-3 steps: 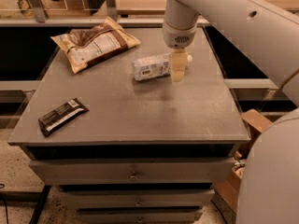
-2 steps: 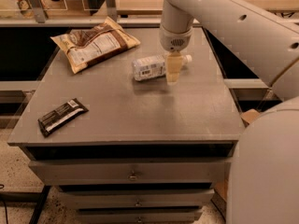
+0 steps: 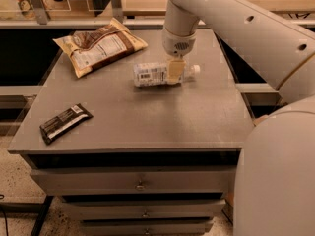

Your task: Move blue plastic bottle near rxbar chocolate

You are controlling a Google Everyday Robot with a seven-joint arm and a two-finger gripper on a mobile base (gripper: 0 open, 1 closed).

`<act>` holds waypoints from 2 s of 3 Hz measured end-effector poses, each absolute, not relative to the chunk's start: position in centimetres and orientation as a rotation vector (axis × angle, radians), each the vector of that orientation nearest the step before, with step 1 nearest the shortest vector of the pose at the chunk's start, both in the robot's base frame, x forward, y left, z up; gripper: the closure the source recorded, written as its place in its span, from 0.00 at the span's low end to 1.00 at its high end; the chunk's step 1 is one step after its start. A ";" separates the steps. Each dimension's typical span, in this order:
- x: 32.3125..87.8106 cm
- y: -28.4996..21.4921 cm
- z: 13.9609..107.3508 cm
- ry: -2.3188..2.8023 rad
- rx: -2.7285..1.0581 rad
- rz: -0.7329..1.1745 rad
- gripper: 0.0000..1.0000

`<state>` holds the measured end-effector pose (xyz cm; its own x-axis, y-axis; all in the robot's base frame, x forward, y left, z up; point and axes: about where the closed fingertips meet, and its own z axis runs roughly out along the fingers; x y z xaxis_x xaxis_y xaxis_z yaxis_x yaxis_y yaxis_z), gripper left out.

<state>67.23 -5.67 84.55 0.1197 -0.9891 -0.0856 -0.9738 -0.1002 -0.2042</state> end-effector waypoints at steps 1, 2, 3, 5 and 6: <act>65.9 -5.1 85.8 1.923 -2.185 -0.040 0.87; 62.8 -5.0 88.0 1.910 -2.194 0.003 1.00; 59.1 -3.2 90.1 1.836 -2.254 -0.068 0.86; 53.1 2.7 88.4 1.728 -2.421 -0.179 0.84; 52.3 4.7 88.0 1.706 -2.450 -0.175 0.78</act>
Offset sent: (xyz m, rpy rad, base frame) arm -0.0932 0.0035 0.0710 0.0730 0.0683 0.0524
